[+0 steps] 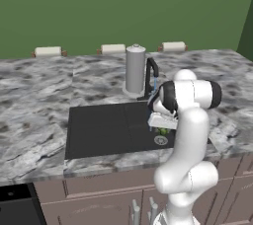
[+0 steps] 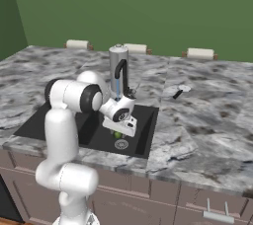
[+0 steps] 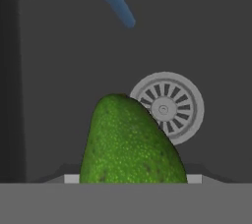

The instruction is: Turn on the sink faucet. Then move the avocado from the counter to the sink. Turn off the sink. Move the vegetable from the sink to the pot next to the stove. Finally move the pot to the center burner.

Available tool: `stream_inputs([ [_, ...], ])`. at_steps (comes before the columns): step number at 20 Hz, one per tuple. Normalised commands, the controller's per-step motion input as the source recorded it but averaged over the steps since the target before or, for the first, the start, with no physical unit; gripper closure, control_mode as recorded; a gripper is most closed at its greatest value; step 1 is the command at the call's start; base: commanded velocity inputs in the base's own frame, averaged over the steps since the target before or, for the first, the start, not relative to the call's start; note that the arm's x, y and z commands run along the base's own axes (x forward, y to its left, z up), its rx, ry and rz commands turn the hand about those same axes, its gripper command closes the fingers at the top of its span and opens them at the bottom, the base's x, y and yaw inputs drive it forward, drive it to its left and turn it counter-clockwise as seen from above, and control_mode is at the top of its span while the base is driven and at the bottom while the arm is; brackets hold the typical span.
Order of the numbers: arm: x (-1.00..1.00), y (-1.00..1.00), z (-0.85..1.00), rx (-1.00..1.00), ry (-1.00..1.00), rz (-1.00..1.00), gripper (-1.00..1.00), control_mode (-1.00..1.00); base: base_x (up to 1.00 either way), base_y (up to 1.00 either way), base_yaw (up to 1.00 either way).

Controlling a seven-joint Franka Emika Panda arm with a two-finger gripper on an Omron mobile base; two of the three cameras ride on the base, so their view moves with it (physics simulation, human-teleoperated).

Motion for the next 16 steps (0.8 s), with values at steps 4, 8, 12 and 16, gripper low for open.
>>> stream_inputs([
  [4, 0.31, 0.0, -0.33, 0.0, 0.0, 0.0, 1.0, -1.0, 0.0, 0.0, 0.0],
  [8, 0.25, 0.0, -0.22, 0.0, 0.0, 0.0, 1.0, -1.0, 0.0, 0.0, 0.0],
  [12, 0.24, 0.0, -0.24, 0.0, 0.0, 0.0, 1.0, -1.0, 0.0, 0.0, 0.0],
  [16, 0.18, 0.0, -0.27, 0.0, 0.0, 0.0, 1.0, -1.0, 0.0, 0.0, 0.0],
])
